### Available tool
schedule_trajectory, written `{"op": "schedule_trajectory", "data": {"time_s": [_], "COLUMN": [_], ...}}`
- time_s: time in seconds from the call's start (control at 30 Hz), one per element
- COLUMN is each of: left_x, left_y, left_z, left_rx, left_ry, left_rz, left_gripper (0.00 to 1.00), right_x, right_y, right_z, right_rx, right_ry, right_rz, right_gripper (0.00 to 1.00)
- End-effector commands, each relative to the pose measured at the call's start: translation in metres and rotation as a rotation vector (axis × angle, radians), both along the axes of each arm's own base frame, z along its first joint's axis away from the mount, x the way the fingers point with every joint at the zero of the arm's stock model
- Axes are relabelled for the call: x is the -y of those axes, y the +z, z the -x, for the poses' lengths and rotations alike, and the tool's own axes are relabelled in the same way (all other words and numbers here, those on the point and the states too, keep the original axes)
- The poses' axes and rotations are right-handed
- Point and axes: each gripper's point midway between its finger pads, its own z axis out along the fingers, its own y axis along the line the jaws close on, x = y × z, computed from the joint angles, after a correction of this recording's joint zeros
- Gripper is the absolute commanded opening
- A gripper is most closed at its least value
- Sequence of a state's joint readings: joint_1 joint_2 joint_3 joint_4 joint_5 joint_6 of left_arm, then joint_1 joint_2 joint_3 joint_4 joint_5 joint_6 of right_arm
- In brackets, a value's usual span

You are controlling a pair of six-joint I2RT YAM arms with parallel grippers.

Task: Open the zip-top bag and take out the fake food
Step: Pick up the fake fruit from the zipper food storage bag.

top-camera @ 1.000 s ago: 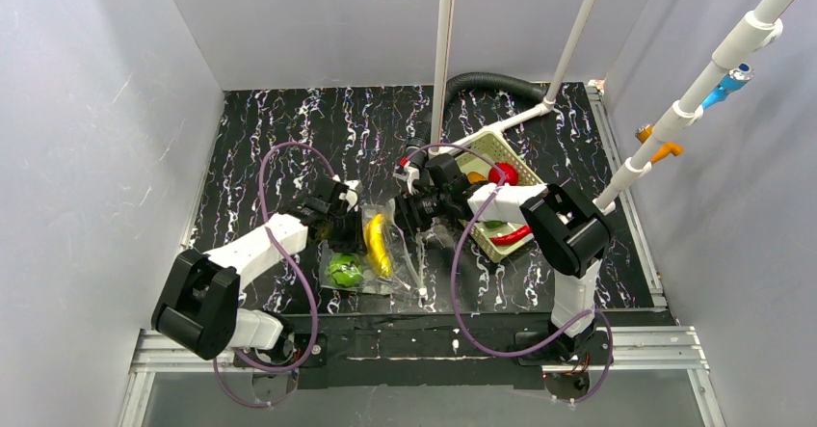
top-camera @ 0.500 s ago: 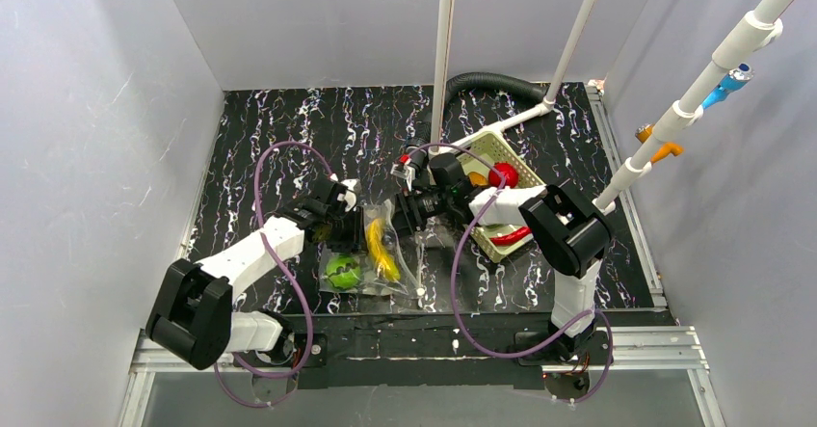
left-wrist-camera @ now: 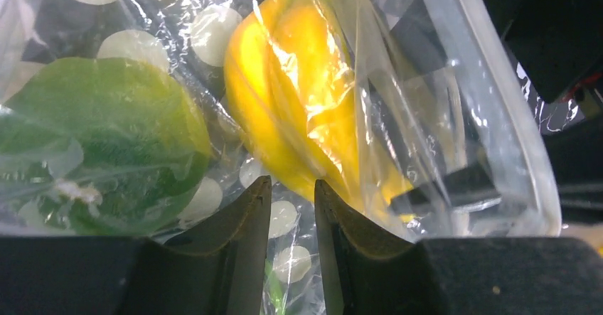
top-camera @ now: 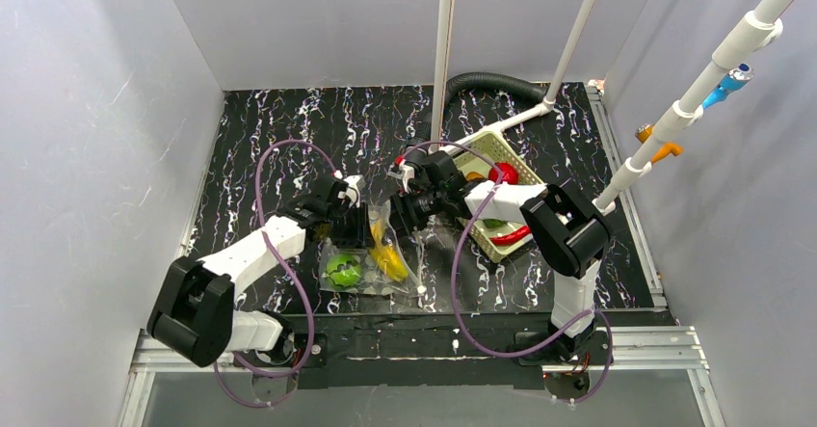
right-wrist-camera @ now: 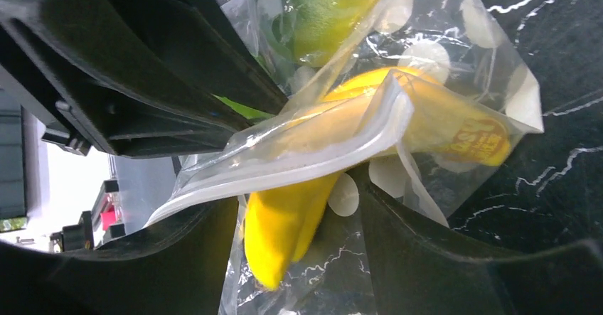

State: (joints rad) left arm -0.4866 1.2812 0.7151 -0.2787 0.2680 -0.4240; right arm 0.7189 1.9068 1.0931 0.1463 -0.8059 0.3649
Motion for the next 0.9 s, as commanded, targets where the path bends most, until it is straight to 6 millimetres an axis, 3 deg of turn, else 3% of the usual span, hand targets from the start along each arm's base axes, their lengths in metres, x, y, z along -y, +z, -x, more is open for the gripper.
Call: {"op": "schedule_trajectory", "data": {"time_s": [0.0,0.23,0.3,0.4,0.63,0.73,0.87], "left_x": [0.017,0.022,0.014,-0.002,-0.027,-0.03,-0.035], "left_y": [0.003,0.001,-0.001,-0.001,-0.002,-0.001,-0.002], "left_z": [-0.003,-0.006,-0.006,-0.003,0.003,0.004,0.005], "left_rx": [-0.014,-0.025,-0.015,-0.003,0.01,0.015,0.025], "left_ry": [-0.03,-0.026,-0.005,0.029,0.065,0.064,0.068], "left_rz": [0.074,0.089,0.051,-0.019,-0.126,-0.139,-0.16], "left_gripper": [0.28,0.24,0.22,0.16,0.11,0.11,0.11], "right_x": [-0.011,-0.009,-0.003,-0.001,0.0,0.001,0.005], "right_y": [0.006,-0.014,-0.022,-0.024,-0.019,-0.011,0.015], "right_z": [0.006,-0.003,-0.005,-0.007,-0.008,-0.007,-0.008], "right_rx": [0.044,0.082,0.082,0.093,0.12,0.116,0.108], "right_ry": [0.051,0.009,-0.008,-0.015,0.009,0.03,0.054], "right_rz": [0.004,0.109,0.16,0.18,0.179,0.162,0.068], "right_gripper": [0.72,0.72,0.69,0.58,0.53,0.29,0.14]}}
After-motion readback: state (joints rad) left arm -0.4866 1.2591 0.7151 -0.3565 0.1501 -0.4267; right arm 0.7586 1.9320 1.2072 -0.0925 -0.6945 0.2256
